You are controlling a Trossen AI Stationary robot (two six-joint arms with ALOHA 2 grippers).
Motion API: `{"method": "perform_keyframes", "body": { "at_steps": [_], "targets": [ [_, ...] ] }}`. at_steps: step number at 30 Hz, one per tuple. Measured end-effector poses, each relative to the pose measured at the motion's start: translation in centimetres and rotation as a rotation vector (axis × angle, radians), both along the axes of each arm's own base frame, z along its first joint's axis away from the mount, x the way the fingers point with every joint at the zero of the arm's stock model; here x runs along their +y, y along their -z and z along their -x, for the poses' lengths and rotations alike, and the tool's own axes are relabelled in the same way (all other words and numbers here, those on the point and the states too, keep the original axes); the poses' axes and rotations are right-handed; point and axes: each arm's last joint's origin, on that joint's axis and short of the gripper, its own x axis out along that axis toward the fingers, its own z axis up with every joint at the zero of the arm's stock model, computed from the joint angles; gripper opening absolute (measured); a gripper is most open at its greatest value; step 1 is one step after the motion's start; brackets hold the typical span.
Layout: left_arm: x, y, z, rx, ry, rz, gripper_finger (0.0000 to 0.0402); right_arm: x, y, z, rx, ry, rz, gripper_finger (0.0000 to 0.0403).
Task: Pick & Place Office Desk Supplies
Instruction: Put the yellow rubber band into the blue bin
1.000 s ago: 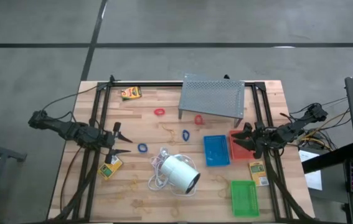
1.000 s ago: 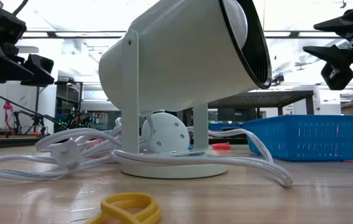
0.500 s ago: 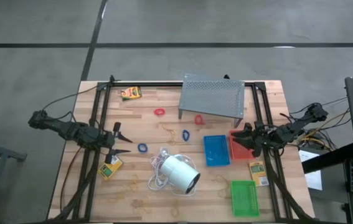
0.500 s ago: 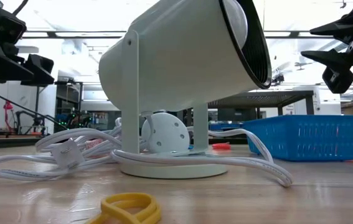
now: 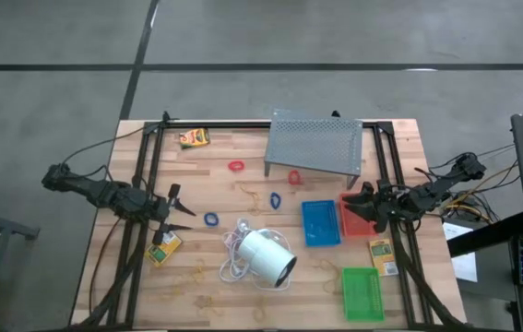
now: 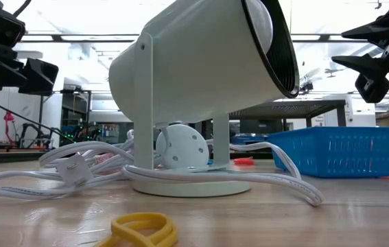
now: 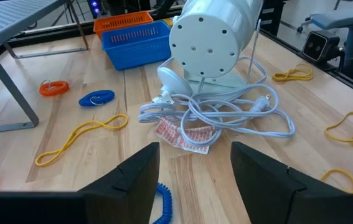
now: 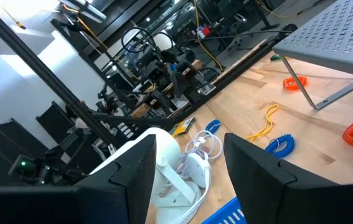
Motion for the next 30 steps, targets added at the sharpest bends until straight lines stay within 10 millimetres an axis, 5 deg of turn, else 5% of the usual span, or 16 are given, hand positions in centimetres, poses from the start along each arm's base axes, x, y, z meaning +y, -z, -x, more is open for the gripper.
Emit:
{"method": "perform_keyframes", "body": {
  "at_steps": [9, 20, 30],
  "targets": [
    [0.0, -0.1, 0.0, -0.019, 0.007, -0.032, 0.0202, 0.0, 0.0, 0.0, 0.0, 0.0, 0.0, 0.0185],
    [-0.2, -3.5, -0.7, -0.396, 0.039, -0.055, 0.0202, 0.0, 0.0, 0.0, 0.0, 0.001, 0.001, 0.0185],
    [-0.2, -3.7, -0.7, -0.407, 0.025, 0.01, 0.0202, 0.0, 0.0, 0.0, 0.0, 0.0, 0.001, 0.0185]
  ]
}}
